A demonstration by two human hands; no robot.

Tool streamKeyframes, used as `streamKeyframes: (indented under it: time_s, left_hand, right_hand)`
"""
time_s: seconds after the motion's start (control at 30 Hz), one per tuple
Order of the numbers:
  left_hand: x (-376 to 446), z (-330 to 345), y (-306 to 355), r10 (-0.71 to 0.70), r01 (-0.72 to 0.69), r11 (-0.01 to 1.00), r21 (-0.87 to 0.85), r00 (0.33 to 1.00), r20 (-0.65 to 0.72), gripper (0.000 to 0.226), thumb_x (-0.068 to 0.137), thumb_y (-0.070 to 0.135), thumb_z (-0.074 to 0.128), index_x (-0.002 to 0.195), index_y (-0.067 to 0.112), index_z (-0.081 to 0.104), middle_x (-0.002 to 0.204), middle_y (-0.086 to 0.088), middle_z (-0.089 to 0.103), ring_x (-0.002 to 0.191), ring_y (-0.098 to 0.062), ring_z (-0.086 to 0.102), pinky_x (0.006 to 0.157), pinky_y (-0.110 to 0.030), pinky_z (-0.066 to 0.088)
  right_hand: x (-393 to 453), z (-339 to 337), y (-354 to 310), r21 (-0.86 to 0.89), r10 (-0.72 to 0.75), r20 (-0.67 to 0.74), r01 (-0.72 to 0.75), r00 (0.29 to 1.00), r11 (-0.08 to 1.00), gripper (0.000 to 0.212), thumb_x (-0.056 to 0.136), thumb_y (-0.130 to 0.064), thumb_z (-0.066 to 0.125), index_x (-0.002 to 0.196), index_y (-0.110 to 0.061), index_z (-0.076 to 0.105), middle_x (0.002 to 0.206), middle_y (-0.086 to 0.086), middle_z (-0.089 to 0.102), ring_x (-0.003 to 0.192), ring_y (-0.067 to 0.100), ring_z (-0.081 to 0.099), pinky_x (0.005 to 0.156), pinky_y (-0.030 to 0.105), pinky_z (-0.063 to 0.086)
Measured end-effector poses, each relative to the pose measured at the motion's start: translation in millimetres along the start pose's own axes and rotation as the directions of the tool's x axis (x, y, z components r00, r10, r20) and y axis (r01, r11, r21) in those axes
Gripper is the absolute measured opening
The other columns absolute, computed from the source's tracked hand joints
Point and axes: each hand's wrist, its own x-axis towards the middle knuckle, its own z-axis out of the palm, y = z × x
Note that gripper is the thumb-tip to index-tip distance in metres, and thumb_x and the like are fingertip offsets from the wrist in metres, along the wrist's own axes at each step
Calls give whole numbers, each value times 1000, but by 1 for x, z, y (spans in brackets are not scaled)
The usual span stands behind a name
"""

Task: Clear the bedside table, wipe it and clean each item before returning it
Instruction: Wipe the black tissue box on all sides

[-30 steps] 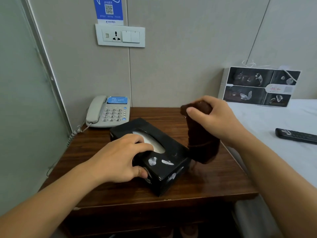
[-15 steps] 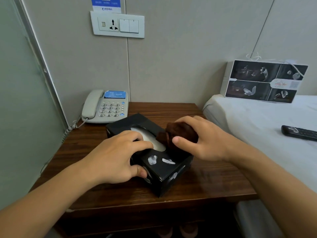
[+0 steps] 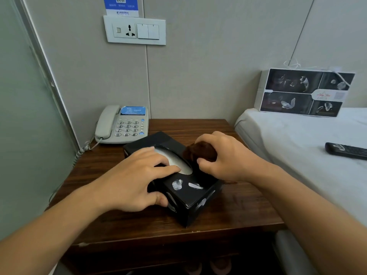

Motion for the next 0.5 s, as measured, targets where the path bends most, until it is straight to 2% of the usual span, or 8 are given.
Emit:
streamKeyframes:
  time_s: [0.03,0.07,0.1,0.17,0.23,0.37,0.43,0.5]
  left_hand:
    - [0,-2,-2,22,-23,999,41,1000,9,79,84,77,44,155,42,41,135,21,48,133,-2,37,127,-29,4]
    - [0,-3,-4,40,-39,997,60,999,-7,75,87,73,42,155,41,41,136,21,50,133,-2,38,126,-24,-4]
    - [0,-4,-5,51,-49,997,59,998,-40,68,89,66,46,152,40,45,133,21,54,130,-2,42,124,-20,-3]
    - [-1,-2,-5,43,-41,999,18,994,-104,57,86,53,64,141,38,56,123,22,62,118,-2,51,119,-17,10]
    - [0,1,-6,19,-24,999,-39,992,-125,52,82,48,73,131,40,58,119,24,63,112,1,53,112,-22,21]
    - [0,6,2,7,-16,998,-53,987,-160,50,83,64,62,127,39,61,113,23,63,109,-1,55,100,-25,29]
    - [0,8,8,-3,-1,1000,-25,987,-163,53,83,70,55,127,40,60,112,22,64,107,-4,57,96,-28,33]
    - [-1,9,10,-14,12,1000,-15,984,-178,54,83,72,52,126,41,60,111,23,63,107,-4,57,95,-30,35]
  right_hand:
    - [-5,-1,-2,-13,-6,7,7,1000,1000,36,85,-42,70,119,-37,62,104,-5,55,94,20,61,89,40,55]
    - [-12,-2,-6,-18,-26,29,26,999,999,35,84,-43,69,117,-39,61,102,-6,53,92,20,61,86,41,55]
    - [-21,-2,-9,-14,-47,68,48,997,999,34,82,-44,69,115,-40,61,101,-8,53,91,19,61,84,40,56]
    - [-35,-4,-15,25,-81,142,78,987,997,33,80,-45,70,112,-40,62,99,-10,55,91,14,61,80,37,56]
    - [-33,-7,-17,40,-59,122,54,991,998,31,80,-45,71,110,-40,64,99,-9,57,91,12,61,80,36,56]
    - [-10,-4,-2,-15,62,-40,-63,997,998,33,83,-44,69,115,-39,65,103,-3,57,99,24,62,89,41,55]
    - [-12,-5,-3,-14,37,-12,-38,999,999,35,83,-44,70,117,-38,66,102,-4,57,98,21,63,89,39,55]
    - [-24,-10,-11,17,-50,95,48,994,999,31,81,-42,73,111,-37,68,97,-7,62,91,12,64,82,35,57]
